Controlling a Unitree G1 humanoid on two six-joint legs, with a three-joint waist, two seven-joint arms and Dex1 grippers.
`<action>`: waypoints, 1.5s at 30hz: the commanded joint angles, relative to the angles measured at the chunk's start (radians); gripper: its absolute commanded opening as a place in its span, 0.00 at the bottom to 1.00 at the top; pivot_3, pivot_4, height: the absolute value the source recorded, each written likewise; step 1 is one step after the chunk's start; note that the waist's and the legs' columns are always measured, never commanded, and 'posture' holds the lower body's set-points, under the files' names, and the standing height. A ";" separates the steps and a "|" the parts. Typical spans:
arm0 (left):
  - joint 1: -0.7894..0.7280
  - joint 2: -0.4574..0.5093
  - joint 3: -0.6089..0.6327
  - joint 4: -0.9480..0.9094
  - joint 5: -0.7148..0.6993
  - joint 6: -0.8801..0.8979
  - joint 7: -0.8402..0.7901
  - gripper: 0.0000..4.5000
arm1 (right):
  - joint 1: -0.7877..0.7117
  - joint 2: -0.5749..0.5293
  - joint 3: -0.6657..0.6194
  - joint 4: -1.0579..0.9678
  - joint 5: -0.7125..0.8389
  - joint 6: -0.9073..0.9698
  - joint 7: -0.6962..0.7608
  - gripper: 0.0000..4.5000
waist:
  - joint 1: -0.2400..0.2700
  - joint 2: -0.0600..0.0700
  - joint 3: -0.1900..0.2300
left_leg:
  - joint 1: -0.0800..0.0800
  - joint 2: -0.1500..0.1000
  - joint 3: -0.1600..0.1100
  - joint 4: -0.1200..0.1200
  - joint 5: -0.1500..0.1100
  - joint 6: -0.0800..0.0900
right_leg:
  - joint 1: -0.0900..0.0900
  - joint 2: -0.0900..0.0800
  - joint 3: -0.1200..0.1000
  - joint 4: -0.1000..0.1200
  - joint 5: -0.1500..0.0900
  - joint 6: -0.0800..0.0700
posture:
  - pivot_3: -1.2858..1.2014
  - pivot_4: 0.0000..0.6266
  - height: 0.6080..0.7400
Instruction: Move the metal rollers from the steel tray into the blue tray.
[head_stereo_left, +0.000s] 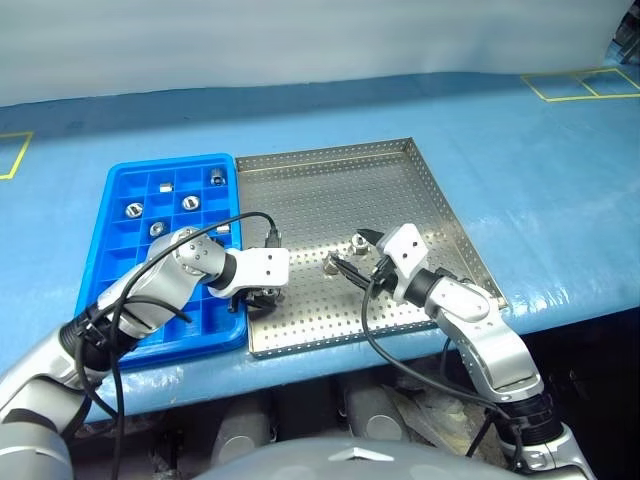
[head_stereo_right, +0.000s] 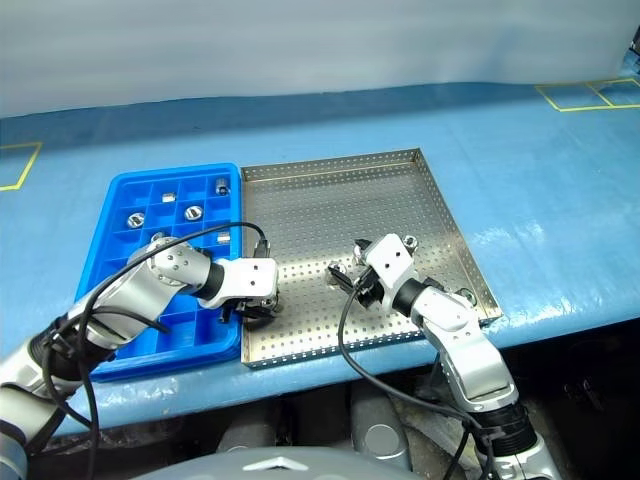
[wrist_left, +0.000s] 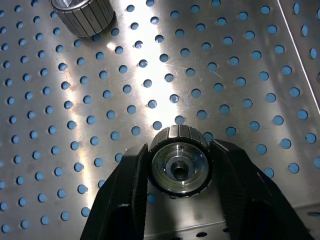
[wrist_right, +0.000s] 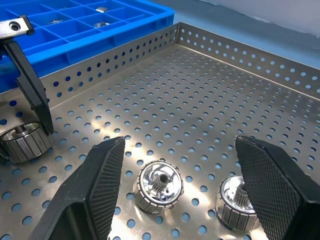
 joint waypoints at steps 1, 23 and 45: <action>0.009 -0.030 0.060 -0.006 -0.011 -0.010 0.035 0.37 | -0.006 0.002 -0.018 -0.041 0.004 -0.025 -0.005 0.82 | 0.001 0.000 0.000 | 0.000 0.000 0.000 0.000 0.000 0.000 | 0.000 0.000 0.000 0.000 0.000 0.000 | 0.42 0.24 1.00; 0.455 -0.313 0.845 -0.394 0.002 0.448 0.762 0.37 | -0.079 0.001 0.019 0.018 0.010 -0.026 0.067 0.82 | 0.062 -0.003 -0.001 | 0.001 0.000 0.002 0.001 -0.001 0.002 | 0.000 -0.001 0.003 0.000 0.004 -0.002 | 0.49 0.24 1.00; 0.413 -0.412 0.852 -0.197 0.026 0.375 0.974 0.37 | -0.095 0.004 0.011 -0.005 0.008 -0.004 0.047 0.82 | 0.093 -0.006 -0.003 | 0.001 0.000 0.002 0.001 -0.001 0.001 | 0.000 -0.005 -0.001 0.000 0.004 -0.004 | 0.48 0.24 1.00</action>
